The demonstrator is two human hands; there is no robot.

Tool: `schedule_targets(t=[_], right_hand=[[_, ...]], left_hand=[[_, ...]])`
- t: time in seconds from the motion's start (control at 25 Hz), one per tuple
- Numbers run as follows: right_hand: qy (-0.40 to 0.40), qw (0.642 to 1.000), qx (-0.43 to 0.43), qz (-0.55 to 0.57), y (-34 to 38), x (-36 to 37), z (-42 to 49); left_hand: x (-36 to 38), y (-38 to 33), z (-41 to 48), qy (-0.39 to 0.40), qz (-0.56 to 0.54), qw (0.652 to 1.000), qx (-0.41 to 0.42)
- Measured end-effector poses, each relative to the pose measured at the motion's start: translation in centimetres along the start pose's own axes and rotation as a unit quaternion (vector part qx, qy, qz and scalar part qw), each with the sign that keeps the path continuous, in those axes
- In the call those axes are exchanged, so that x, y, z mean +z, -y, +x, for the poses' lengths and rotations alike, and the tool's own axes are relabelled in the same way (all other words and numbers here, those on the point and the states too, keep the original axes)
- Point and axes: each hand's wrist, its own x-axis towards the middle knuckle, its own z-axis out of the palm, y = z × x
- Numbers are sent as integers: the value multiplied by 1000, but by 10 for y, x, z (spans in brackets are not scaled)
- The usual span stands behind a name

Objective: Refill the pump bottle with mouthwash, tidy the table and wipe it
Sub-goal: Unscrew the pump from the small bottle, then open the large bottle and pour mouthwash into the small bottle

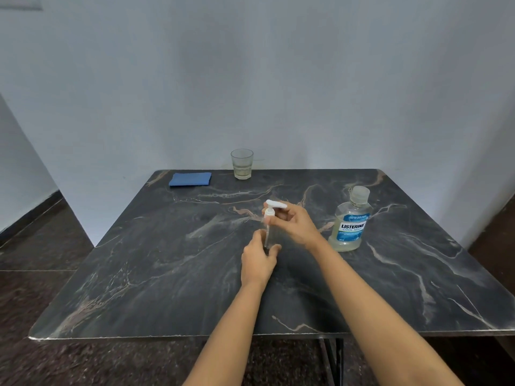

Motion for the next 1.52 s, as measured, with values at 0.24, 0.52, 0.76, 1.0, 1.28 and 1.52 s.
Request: schedule_targets(t=[0.24,0.52,0.76,1.0,1.28,1.52], right_hand=[[-18,999,41,2,-5,-1,-5],[-31,999,-8,-7,3,6,-4],[-118,989,-72,52,62,-5,6],[-276,941,-71,-182,85,-27,6],[-158,890,196,-381,-14,-12,-11],[-163,860,229,-425,-32,-9,-20]], left_hand=[[0,-1,-1,0,9,1000,1],[0,-2,-1,-6,6,1000,0],[1,0,0,-2,-8,1000,-8],[3,5,3,-3,-25,1000,-1],[5,8,5,-7,-23,1000,8],[5,7,4,-10,-46,999,-2]])
